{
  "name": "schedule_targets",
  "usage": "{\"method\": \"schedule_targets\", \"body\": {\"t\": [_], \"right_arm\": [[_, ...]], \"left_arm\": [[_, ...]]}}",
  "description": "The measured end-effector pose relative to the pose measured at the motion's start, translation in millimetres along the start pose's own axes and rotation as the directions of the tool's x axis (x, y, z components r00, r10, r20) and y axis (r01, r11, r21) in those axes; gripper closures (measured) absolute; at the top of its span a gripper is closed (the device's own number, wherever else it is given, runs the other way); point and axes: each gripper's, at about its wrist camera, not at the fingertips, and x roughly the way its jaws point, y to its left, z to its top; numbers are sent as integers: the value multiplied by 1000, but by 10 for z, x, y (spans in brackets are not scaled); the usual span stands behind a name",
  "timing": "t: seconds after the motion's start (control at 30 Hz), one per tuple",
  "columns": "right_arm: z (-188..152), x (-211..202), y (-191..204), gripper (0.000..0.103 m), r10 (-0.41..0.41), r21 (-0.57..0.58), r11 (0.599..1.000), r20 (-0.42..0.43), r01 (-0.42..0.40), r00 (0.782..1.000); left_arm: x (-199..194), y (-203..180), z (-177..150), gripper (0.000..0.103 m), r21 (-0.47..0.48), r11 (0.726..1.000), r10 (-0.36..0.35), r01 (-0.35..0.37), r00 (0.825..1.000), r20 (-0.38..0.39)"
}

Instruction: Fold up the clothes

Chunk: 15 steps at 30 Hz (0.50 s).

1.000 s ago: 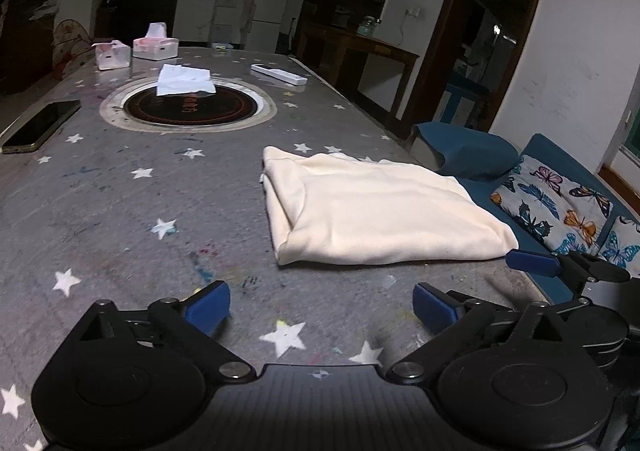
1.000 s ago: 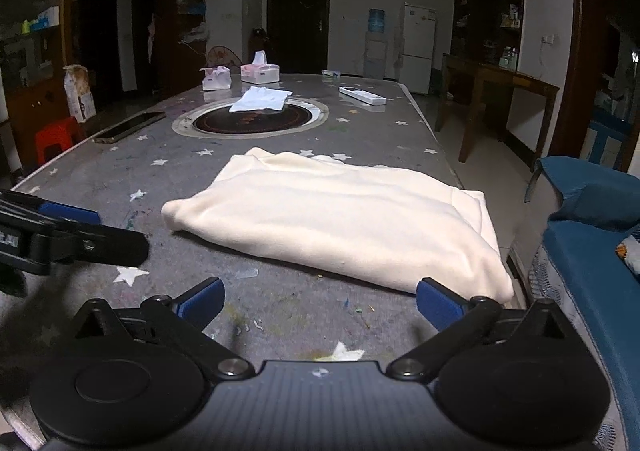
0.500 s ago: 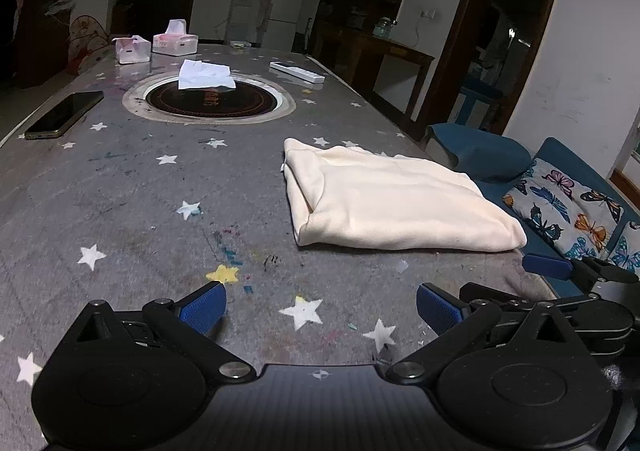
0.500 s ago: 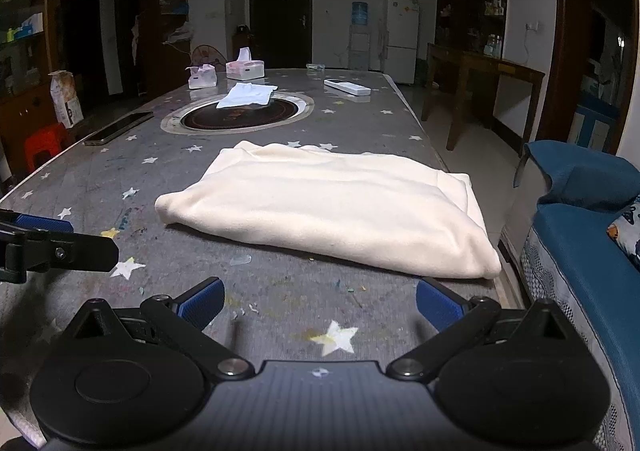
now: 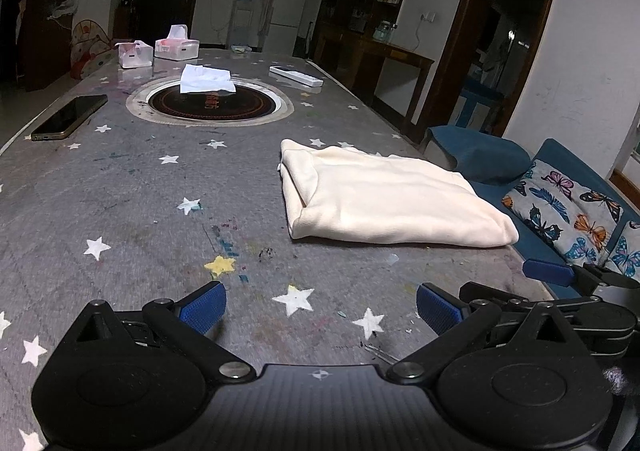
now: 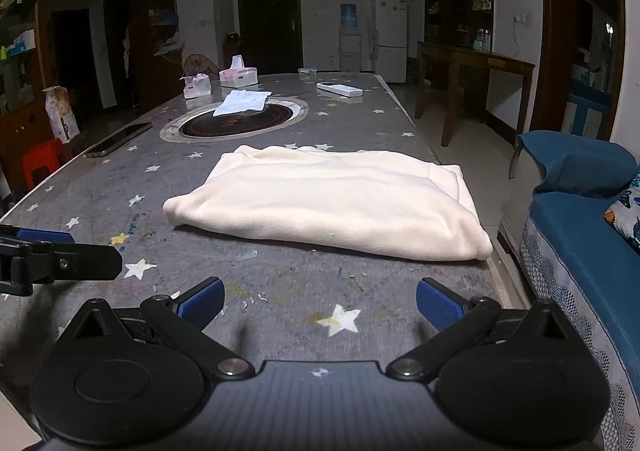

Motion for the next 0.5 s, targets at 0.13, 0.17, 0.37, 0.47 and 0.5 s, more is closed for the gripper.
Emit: {"method": "schedule_targets", "body": {"t": [0.13,0.17,0.37,0.47,0.5], "right_arm": [[-20,-44,9,0,2,7,1000,5,-2,1000],[-24,-59,10,0,1,8,1000,8,-1,1000],[-44,-122,13,0,0,15,1000,20,-1,1000],[-56,-146,8,0,3,18,1000,23,-3,1000],[-60,-153,5,0,4,19,1000,24,-4,1000]], "left_arm": [[-30,-21,-16,0,2,1000,-3,3,1000,3],[-39,-30,-20,0,3,1000,-4,4,1000,4],[-81,-92,-45,0,15,1000,-12,12,1000,7],[-79,-121,-55,0,21,1000,-11,11,1000,3],[-82,-130,-58,0,23,1000,-11,11,1000,3]]}}
